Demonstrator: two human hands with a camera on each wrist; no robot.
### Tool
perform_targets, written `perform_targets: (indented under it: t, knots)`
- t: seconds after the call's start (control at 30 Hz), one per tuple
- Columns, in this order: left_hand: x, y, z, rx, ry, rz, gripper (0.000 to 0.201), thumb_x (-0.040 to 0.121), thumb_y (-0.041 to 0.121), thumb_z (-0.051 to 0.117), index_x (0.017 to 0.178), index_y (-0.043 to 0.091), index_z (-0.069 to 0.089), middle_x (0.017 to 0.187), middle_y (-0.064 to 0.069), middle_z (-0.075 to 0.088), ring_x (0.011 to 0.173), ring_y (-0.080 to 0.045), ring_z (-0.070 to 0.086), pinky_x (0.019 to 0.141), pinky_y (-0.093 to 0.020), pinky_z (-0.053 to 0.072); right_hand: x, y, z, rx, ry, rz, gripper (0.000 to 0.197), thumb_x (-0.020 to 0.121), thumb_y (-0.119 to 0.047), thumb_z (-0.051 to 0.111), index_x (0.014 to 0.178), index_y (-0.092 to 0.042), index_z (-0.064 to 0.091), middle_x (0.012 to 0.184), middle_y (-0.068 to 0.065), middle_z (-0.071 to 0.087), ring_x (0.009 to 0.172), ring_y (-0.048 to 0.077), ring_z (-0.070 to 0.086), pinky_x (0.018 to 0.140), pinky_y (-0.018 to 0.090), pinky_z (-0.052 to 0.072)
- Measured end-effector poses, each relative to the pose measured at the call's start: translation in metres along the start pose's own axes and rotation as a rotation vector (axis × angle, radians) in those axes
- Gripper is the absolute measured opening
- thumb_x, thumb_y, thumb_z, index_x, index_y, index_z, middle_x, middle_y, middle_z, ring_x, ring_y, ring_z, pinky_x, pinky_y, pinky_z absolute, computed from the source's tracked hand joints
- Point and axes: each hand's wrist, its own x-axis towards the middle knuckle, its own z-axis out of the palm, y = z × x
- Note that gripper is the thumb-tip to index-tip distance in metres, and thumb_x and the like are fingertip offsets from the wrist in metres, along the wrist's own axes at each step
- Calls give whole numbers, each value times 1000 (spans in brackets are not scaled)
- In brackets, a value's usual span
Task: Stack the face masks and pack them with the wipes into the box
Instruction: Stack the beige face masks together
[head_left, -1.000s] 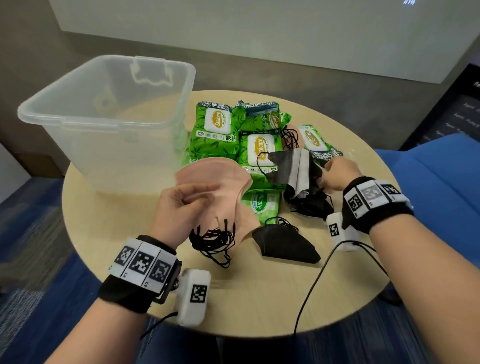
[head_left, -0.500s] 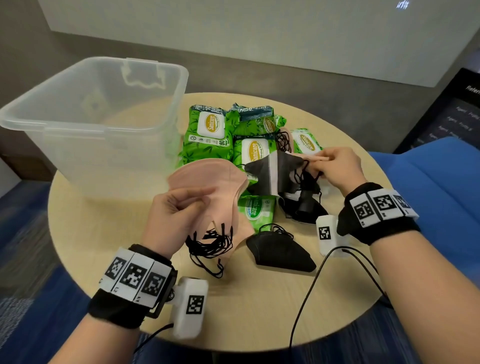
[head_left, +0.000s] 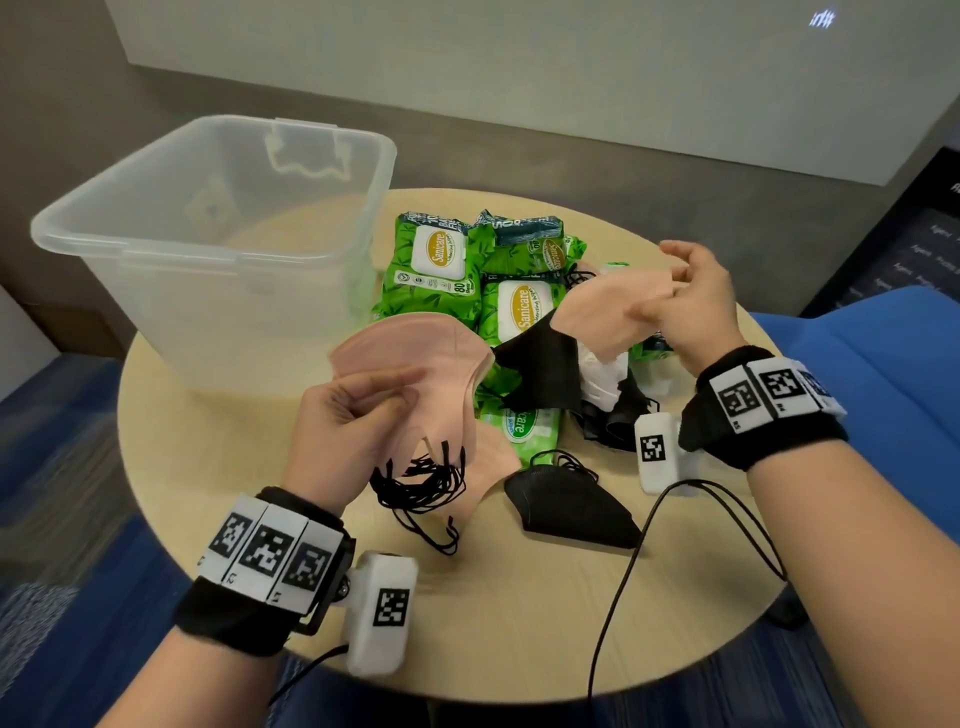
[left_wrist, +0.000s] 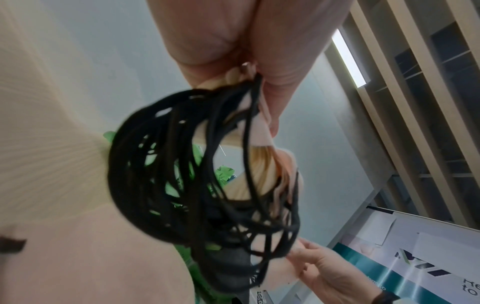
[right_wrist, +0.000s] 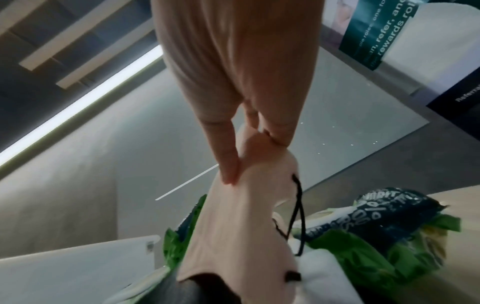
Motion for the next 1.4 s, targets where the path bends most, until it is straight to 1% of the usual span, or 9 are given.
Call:
perform_targets:
  t: [0.1,0.27,0.4,0.6,0.77,0.83,0.97,1.1,1.4]
  knots:
    - [2,0,2,0,1,5,25,84,-7,58,85,15,70,66,11,71,60,3,59,60,-9,49,17,10,3,-18,-66,166,86,67,1,78,141,-8,35,127,15,50,116,30,51,98,46,45]
    - [6,0,3,-2,11,7,26,84,-7,59,84,16,71,66,9,71,60,1,58,59,-9,48,44,5,14,-150,-111,102,17,70,-9,77,84,-9,68,91,11,63,90,27,59,76,37,50]
    - [10,-1,3,-6,10,8,25,84,-8,59,84,15,71,67,11,71,61,3,59,59,-9,48,58,-6,35,-285,-126,39,7,79,-13,71,84,-10,67,92,9,63,90,23,59,80,34,50]
    - [16,-5,2,24,17,12,28,82,-9,60,82,17,72,62,10,70,57,4,57,56,-9,47,64,-2,61,-612,-274,35,15,88,-21,54,80,-15,65,91,14,61,102,34,58,86,36,45]
    - [21,-10,4,15,6,-6,31,82,-9,61,79,19,72,67,9,72,61,2,60,60,-11,49,63,1,66,-712,-251,-4,27,90,-19,47,69,-4,56,78,18,59,86,37,56,73,34,41]
    - [21,-11,6,26,-2,-2,32,82,-9,61,79,21,73,68,8,72,62,2,61,61,-11,50,62,5,67,-664,-255,-33,30,88,-17,49,63,-1,56,63,15,51,75,37,54,66,32,38]
    - [21,-11,6,34,-9,0,30,82,-8,61,81,19,72,66,7,72,61,2,60,60,-11,49,60,10,57,-438,-132,-54,23,85,-10,52,73,7,63,71,22,53,74,32,50,67,32,35]
    - [19,-8,5,6,-8,3,35,82,-8,61,78,23,75,68,5,73,62,0,60,60,-12,49,53,12,35,-101,-24,-27,12,82,-17,62,81,-6,68,88,17,66,90,32,60,82,42,50]
    - [10,4,0,30,21,52,28,83,-6,61,82,20,72,65,10,71,61,2,60,60,-10,49,-5,-29,2,546,-321,-103,19,82,1,62,74,-14,53,71,-5,66,66,6,59,62,19,49]
